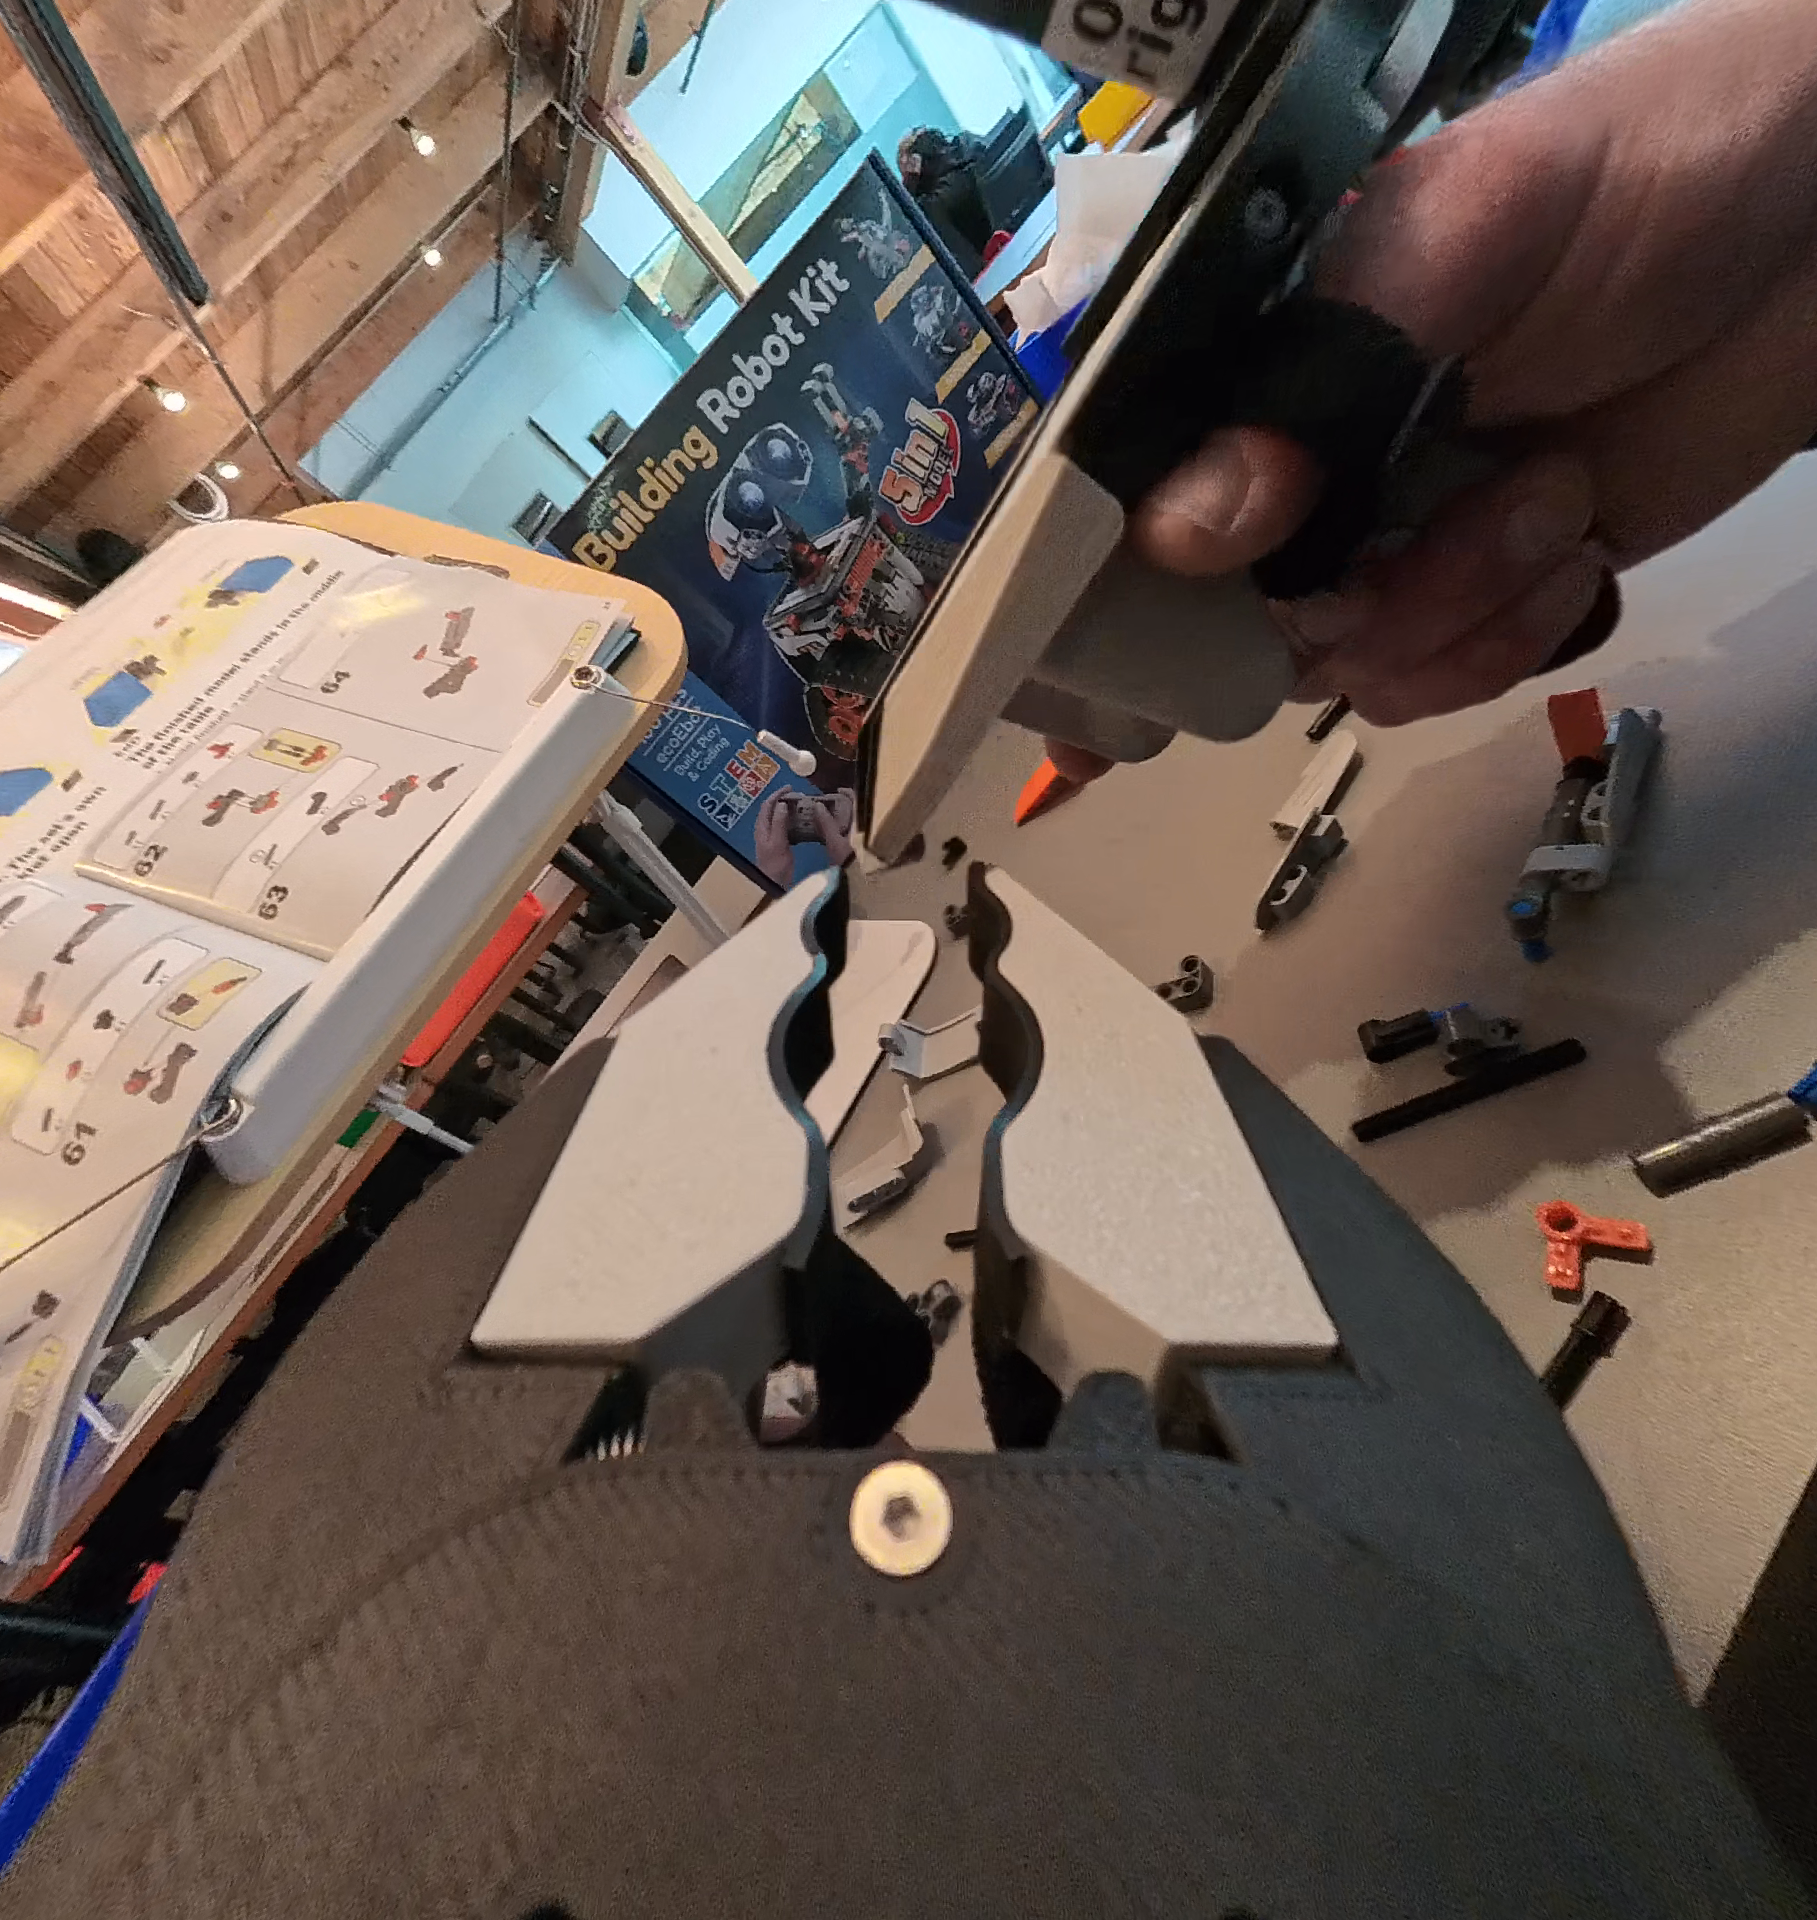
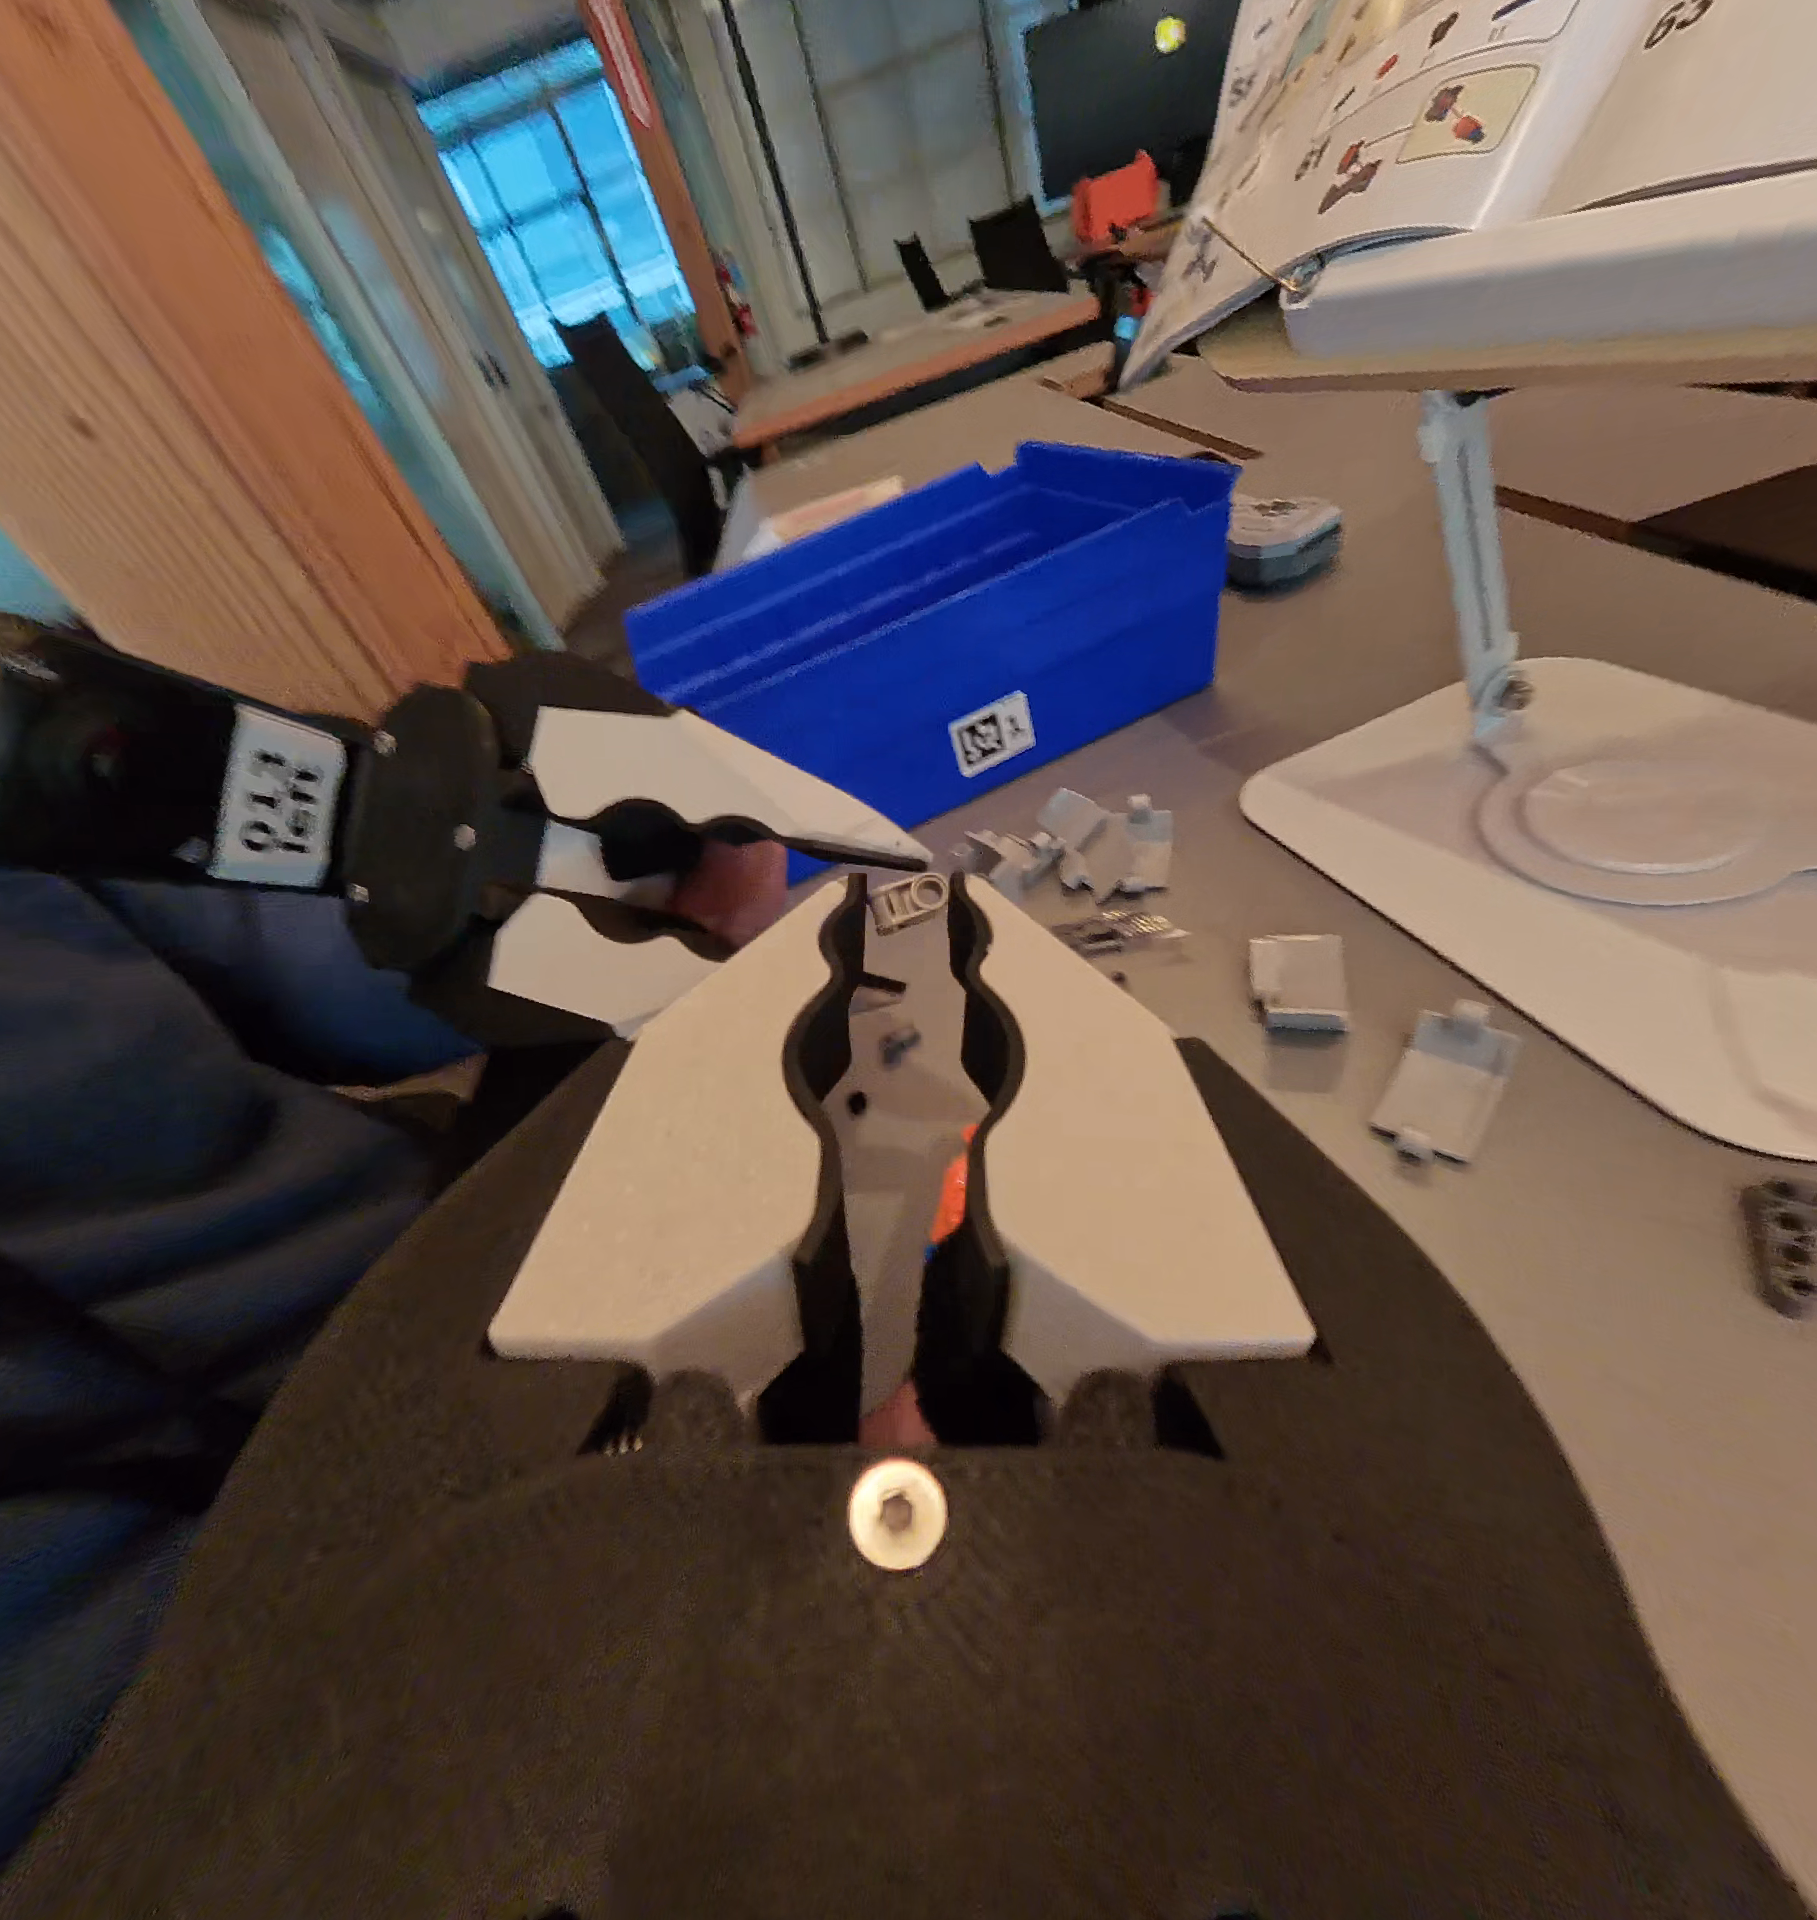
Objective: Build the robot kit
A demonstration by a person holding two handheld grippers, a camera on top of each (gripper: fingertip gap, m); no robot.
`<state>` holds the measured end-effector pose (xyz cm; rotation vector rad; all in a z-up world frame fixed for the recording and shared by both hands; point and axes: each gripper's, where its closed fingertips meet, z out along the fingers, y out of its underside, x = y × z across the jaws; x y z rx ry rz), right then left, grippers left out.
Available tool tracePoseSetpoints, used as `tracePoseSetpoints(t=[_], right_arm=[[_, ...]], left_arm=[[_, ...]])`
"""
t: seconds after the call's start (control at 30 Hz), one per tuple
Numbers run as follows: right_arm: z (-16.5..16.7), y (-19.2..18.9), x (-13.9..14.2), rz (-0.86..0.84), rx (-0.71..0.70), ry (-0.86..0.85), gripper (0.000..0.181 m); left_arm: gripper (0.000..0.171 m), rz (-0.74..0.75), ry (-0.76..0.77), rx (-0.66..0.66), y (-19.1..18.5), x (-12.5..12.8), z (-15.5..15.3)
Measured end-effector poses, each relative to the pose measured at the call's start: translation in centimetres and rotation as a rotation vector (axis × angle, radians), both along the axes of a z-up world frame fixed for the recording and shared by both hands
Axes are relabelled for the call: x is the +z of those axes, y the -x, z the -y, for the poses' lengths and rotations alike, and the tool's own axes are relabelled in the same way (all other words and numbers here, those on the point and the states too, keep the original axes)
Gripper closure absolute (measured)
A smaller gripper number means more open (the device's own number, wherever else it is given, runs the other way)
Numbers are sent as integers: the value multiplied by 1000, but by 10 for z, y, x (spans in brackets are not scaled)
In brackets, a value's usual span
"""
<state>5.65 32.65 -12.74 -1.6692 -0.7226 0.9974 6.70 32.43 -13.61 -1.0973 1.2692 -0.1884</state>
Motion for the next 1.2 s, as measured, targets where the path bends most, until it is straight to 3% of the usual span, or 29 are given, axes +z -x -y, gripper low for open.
tracePoseSetpoints(t=[0.1,0.57,0.7,0.93,1.2], right_arm=[[4,1,7,-109,55,65,168],[15,8,17,-295,175,181,168],[10,5,15,-229,120,125,164],[6,2,3,28,19,9,167],[7,5,-5,99,-1,-10,174]], left_arm=[[153,6,-16,9,0,3,-1],[164,-3,-179,41,3,17,5],[165,-45,-212,78,4,15,2],[166,-140,-263,143,5,5,-6],[166,-207,-312,170,4,-1,-6]])
